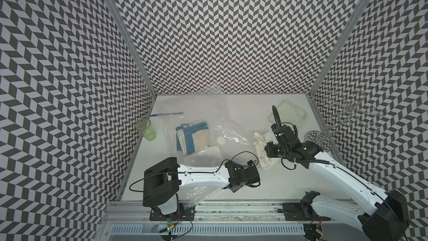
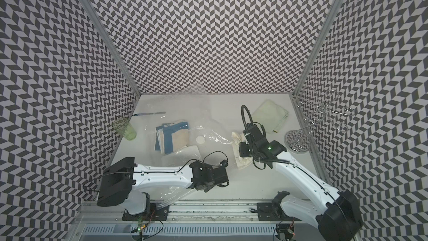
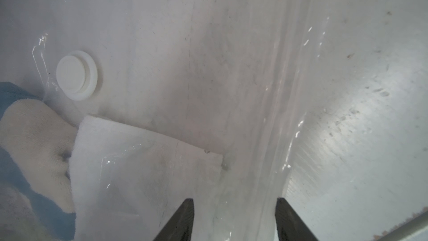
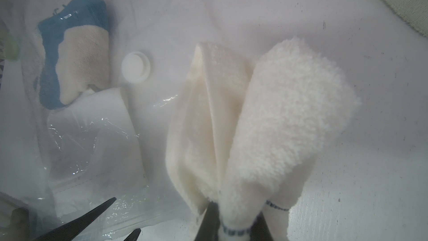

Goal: Place the folded towel into the vacuum bag
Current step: Open the vacuum bag at the center of the board.

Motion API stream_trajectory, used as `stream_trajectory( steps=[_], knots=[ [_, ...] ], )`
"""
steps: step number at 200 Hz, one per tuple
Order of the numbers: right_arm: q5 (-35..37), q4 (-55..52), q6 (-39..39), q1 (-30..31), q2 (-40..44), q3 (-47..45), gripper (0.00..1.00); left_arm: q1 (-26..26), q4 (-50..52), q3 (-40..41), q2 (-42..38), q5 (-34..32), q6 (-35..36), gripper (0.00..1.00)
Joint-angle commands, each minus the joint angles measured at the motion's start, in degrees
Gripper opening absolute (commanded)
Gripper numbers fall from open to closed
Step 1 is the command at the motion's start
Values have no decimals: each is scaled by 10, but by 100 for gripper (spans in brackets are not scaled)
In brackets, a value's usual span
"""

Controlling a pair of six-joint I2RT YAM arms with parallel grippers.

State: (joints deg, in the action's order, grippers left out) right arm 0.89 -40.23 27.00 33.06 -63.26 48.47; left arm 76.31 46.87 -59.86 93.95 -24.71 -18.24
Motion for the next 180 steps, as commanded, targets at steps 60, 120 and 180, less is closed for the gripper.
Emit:
stream_trajectory(
  steps=[60,120,180],
  knots=[
    [15,-41,-25,-19,57,11,9,-10,-29,-8,-27,-64,34,10],
    [-49,-95,-32,22,118,16,8,-60,-56,-43,-120,-74,58,0],
    [-69,-13,-24,286,48,12,4,-93,-73,-87,-146,-49,44,0]
  ],
)
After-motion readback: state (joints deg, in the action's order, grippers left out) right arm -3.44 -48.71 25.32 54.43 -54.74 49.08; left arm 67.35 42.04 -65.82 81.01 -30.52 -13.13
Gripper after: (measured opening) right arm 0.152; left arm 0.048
